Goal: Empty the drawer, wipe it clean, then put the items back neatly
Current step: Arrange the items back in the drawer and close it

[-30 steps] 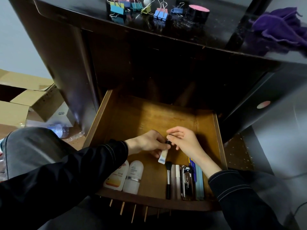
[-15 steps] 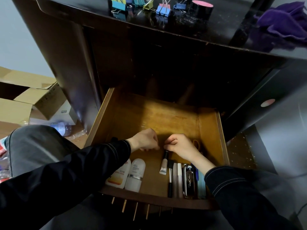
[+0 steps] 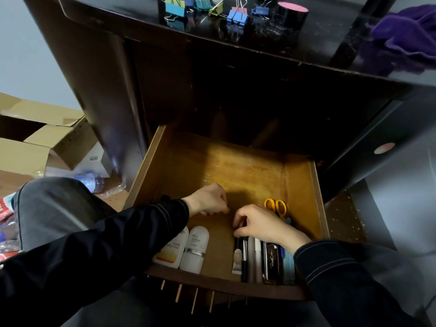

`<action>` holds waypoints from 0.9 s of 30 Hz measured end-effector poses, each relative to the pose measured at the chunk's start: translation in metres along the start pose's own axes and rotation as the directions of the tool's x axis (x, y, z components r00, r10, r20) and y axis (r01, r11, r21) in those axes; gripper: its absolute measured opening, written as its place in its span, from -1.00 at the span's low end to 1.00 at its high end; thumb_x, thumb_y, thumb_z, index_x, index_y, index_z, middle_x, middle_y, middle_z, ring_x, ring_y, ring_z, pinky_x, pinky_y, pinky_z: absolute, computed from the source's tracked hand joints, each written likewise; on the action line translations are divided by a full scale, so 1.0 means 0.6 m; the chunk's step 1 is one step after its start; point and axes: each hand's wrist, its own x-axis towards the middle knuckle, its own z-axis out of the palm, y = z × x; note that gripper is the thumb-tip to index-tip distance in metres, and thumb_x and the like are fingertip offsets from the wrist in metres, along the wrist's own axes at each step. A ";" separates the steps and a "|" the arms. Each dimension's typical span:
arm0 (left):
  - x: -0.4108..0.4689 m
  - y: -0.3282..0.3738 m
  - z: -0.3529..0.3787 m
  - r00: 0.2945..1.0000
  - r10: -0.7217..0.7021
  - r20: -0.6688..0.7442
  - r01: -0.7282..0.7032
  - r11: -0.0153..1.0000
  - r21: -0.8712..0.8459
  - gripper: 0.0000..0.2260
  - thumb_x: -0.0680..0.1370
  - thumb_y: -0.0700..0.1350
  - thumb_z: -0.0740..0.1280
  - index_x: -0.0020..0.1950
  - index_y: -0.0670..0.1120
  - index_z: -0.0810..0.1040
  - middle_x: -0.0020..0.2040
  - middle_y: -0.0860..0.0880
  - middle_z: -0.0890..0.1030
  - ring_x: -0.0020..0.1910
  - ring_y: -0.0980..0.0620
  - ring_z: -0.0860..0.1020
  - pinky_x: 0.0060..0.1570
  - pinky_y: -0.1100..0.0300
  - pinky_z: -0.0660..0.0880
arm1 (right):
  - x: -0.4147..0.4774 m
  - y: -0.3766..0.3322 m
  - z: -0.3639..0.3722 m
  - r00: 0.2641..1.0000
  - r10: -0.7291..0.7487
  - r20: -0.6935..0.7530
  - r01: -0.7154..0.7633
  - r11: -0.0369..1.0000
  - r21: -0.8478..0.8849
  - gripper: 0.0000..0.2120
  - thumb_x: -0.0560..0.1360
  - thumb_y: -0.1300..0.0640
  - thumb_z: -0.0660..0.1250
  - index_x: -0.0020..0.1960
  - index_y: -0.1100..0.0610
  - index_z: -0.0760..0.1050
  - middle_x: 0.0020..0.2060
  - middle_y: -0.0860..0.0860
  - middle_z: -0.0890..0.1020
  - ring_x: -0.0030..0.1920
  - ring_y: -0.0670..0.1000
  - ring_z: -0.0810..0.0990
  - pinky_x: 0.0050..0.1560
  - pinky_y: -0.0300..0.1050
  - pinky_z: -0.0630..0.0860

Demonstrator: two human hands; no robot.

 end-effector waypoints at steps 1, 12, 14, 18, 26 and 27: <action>0.000 0.000 0.000 1.000 0.001 0.001 -0.001 1.000 -0.002 -0.83 0.50 -0.12 0.41 0.00 -0.19 0.67 -0.27 -0.10 0.61 -0.34 -0.03 0.52 -0.37 0.17 0.44 | -0.001 -0.002 -0.001 1.000 -0.006 0.013 0.006 1.000 -0.015 -0.82 0.38 -0.08 0.55 -0.06 -0.08 0.65 -0.15 -0.19 0.61 -0.20 -0.19 0.55 -0.25 -0.16 0.52; 0.001 -0.002 0.000 1.000 0.000 0.006 0.000 1.000 -0.005 -0.78 0.51 -0.09 0.40 0.01 -0.23 0.66 -0.27 -0.10 0.61 -0.35 -0.02 0.51 -0.39 0.20 0.44 | -0.012 -0.015 -0.003 0.991 -0.065 0.117 0.079 0.989 -0.125 -0.73 0.38 -0.14 0.53 0.02 -0.07 0.65 0.04 -0.11 0.51 0.06 -0.08 0.47 0.02 -0.02 0.52; 0.001 -0.002 0.000 1.000 0.003 0.005 -0.003 1.000 0.000 -0.79 0.51 -0.09 0.40 0.00 -0.23 0.66 -0.26 -0.10 0.62 -0.35 -0.03 0.52 -0.38 0.19 0.45 | -0.012 -0.014 -0.003 0.991 -0.069 0.116 0.083 0.989 -0.123 -0.73 0.38 -0.15 0.53 0.02 -0.07 0.65 0.04 -0.11 0.51 0.06 -0.08 0.46 0.02 -0.02 0.51; 0.002 -0.003 0.000 1.000 0.003 -0.003 -0.003 1.000 0.000 -0.80 0.51 -0.08 0.40 -0.01 -0.21 0.66 -0.25 -0.10 0.62 -0.35 -0.02 0.52 -0.37 0.19 0.45 | -0.011 -0.012 -0.001 0.991 -0.073 0.114 0.087 0.989 -0.119 -0.73 0.37 -0.16 0.53 0.01 -0.09 0.64 0.02 -0.13 0.49 0.05 -0.09 0.45 -0.01 -0.05 0.49; -0.011 0.005 -0.013 0.988 0.069 -0.135 -0.066 0.997 0.026 -0.87 0.54 -0.10 0.39 -0.08 -0.16 0.66 -0.36 -0.02 0.61 -0.43 0.03 0.52 -0.46 0.28 0.44 | -0.016 -0.006 -0.023 0.995 0.006 -0.099 -0.001 0.999 0.048 -0.84 0.46 -0.23 0.41 -0.08 -0.17 0.59 -0.03 -0.24 0.48 -0.02 -0.19 0.50 -0.11 -0.15 0.47; -0.018 0.009 -0.018 0.977 0.103 -0.188 -0.098 0.995 0.037 -0.88 0.55 -0.09 0.39 -0.10 -0.13 0.66 -0.37 0.01 0.60 -0.44 0.06 0.53 -0.47 0.29 0.43 | -0.021 -0.007 -0.031 0.987 0.028 -0.160 -0.019 0.998 0.058 -0.84 0.48 -0.24 0.39 -0.08 -0.18 0.57 -0.04 -0.26 0.48 -0.02 -0.22 0.49 -0.12 -0.17 0.45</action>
